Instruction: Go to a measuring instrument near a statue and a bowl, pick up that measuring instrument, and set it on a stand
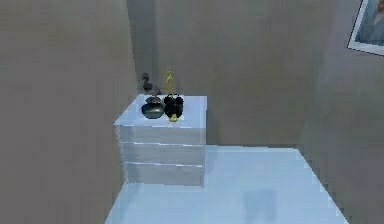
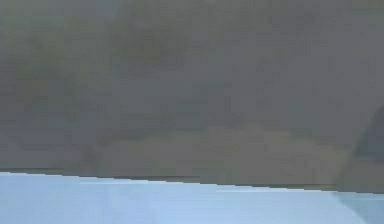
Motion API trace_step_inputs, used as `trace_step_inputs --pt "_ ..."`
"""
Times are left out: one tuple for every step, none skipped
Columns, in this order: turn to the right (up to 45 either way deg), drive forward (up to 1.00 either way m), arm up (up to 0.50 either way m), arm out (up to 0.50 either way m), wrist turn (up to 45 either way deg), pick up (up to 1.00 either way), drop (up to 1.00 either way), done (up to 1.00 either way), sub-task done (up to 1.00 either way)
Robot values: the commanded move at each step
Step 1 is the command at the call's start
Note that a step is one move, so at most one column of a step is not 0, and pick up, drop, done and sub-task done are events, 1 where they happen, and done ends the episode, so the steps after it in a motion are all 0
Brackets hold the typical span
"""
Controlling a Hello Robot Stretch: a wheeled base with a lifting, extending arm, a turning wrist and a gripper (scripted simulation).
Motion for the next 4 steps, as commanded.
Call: trace_step_inputs --pt "0.0 0.7 0.0 0.0 0.0 0.0 0.0 0.0 0.0" --pt "15.0 0.0 0.0 0.0 0.0 0.0 0.0 0.0 0.0" --pt "0.0 0.2 0.0 0.0 0.0 0.0 0.0 0.0 0.0" --pt "-45.0 0.0 0.0 0.0 0.0 0.0 0.0 0.0 0.0"
